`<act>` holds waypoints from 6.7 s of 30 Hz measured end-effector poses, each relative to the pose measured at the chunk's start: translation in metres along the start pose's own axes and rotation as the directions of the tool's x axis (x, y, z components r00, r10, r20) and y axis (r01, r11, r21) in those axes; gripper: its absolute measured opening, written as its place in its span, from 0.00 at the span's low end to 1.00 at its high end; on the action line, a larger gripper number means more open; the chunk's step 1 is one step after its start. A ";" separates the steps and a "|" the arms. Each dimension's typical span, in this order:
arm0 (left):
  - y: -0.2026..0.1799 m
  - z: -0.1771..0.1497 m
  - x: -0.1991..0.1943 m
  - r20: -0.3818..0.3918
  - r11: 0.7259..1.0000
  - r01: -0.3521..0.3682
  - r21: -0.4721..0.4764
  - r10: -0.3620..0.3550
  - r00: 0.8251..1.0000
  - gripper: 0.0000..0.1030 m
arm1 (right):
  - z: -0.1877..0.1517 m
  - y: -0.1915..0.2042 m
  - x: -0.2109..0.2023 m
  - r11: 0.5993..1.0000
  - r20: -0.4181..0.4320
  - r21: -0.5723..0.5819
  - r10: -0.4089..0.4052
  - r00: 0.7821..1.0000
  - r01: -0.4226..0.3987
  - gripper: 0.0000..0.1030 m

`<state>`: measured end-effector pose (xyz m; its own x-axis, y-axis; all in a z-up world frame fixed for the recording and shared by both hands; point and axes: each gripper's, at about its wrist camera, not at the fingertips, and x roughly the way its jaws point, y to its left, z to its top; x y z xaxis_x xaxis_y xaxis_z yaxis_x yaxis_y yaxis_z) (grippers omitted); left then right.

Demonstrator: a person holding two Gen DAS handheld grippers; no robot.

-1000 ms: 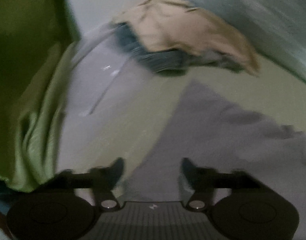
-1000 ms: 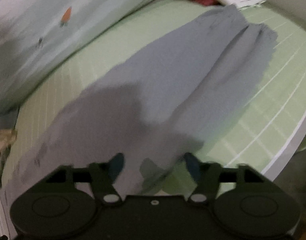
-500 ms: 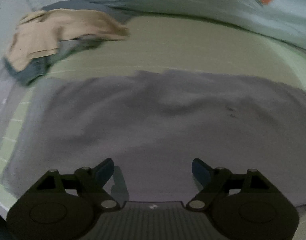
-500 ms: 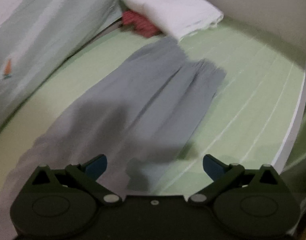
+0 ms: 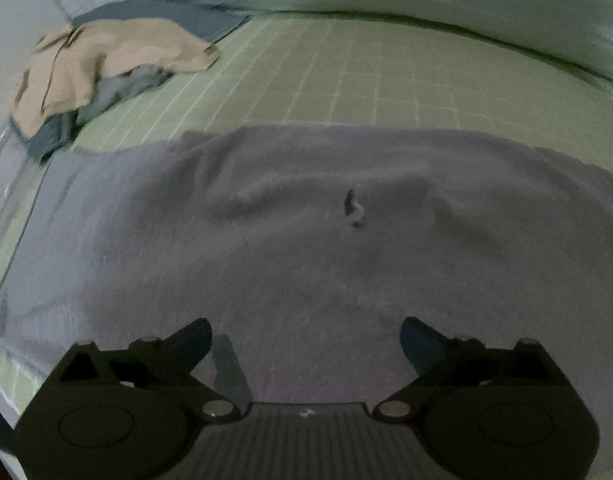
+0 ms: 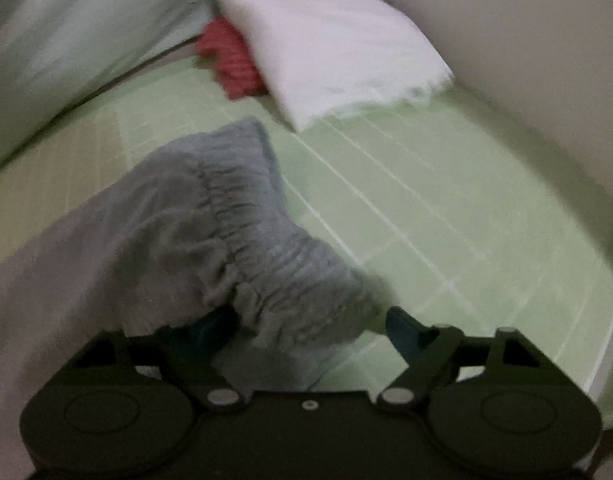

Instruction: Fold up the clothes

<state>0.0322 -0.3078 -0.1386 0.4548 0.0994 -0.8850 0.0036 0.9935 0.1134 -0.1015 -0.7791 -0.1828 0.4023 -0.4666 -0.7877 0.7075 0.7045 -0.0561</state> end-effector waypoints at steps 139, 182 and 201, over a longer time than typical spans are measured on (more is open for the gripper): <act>0.150 0.026 -0.010 0.130 0.984 0.173 0.052 -0.178 0.975 0.80 | -0.128 0.329 -0.177 0.760 -0.142 -0.389 0.509 0.849 -0.521 0.74; 0.169 0.071 0.049 0.082 0.933 0.227 0.281 -0.259 0.962 0.88 | -0.127 0.452 -0.179 0.751 -0.049 -0.473 0.500 0.865 -0.461 0.38; 0.136 0.054 0.021 0.115 0.950 0.158 0.271 -0.195 0.974 0.89 | -0.068 0.318 -0.139 0.931 0.000 -0.015 0.364 0.932 -0.363 0.92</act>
<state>0.0900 -0.1740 -0.1174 0.5448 -0.1032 -0.8322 0.3162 0.9444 0.0899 0.0277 -0.4537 -0.1328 0.6320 -0.1787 -0.7540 0.5043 0.8336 0.2252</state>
